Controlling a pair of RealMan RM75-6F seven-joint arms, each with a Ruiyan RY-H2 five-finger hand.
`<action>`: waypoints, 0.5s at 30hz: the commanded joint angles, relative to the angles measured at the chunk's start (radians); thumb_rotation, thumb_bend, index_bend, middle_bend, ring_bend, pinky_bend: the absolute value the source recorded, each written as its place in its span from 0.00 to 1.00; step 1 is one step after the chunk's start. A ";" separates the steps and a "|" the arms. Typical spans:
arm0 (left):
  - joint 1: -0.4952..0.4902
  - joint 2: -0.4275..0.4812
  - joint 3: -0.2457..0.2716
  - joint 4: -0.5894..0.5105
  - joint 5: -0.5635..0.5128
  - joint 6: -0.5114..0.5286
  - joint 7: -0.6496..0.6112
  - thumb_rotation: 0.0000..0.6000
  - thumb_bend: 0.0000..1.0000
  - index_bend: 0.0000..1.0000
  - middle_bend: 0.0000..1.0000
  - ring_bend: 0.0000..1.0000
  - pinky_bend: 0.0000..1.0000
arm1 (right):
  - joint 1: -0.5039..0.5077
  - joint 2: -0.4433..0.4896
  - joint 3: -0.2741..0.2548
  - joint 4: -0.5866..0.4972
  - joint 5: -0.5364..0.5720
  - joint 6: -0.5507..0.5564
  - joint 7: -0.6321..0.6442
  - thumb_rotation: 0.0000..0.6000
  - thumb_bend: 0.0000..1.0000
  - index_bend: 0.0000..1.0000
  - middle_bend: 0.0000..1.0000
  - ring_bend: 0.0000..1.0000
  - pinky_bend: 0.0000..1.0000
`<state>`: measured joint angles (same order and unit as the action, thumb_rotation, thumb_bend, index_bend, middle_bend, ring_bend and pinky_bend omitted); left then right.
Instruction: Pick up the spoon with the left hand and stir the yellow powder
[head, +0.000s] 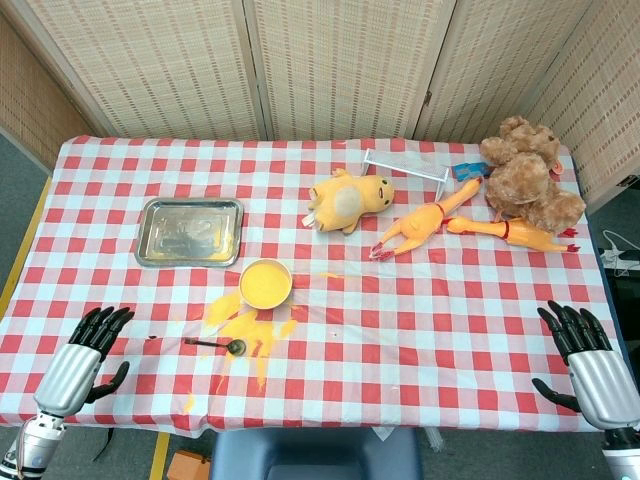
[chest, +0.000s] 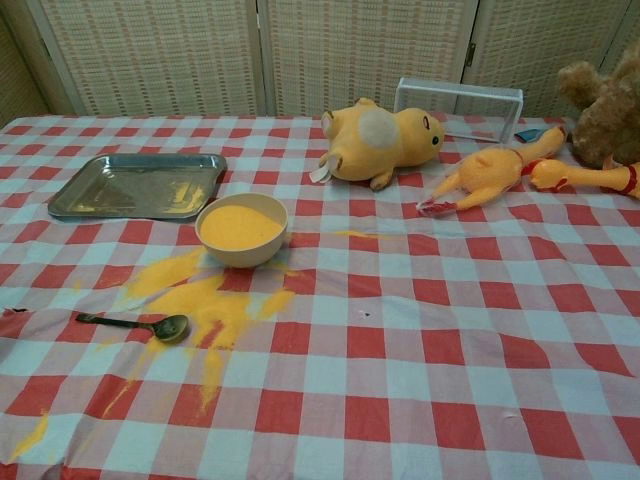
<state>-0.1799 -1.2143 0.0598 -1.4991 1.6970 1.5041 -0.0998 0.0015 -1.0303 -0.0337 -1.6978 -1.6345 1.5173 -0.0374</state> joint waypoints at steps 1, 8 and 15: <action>-0.001 -0.032 0.000 0.024 0.031 0.030 -0.056 1.00 0.47 0.09 0.05 0.00 0.02 | -0.001 0.000 0.002 -0.001 -0.001 0.006 0.004 1.00 0.07 0.00 0.00 0.00 0.00; -0.022 -0.156 0.003 0.116 0.018 -0.047 0.007 1.00 0.47 0.46 0.06 0.00 0.01 | 0.005 -0.007 0.005 0.005 0.007 -0.008 0.000 1.00 0.07 0.00 0.00 0.00 0.00; -0.068 -0.262 -0.038 0.153 -0.039 -0.146 0.181 1.00 0.48 0.48 0.08 0.00 0.01 | 0.011 -0.014 0.006 0.003 0.017 -0.023 -0.018 1.00 0.07 0.00 0.00 0.00 0.00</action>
<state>-0.2268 -1.4362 0.0391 -1.3624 1.6828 1.3943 0.0329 0.0119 -1.0436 -0.0284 -1.6954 -1.6192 1.4950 -0.0551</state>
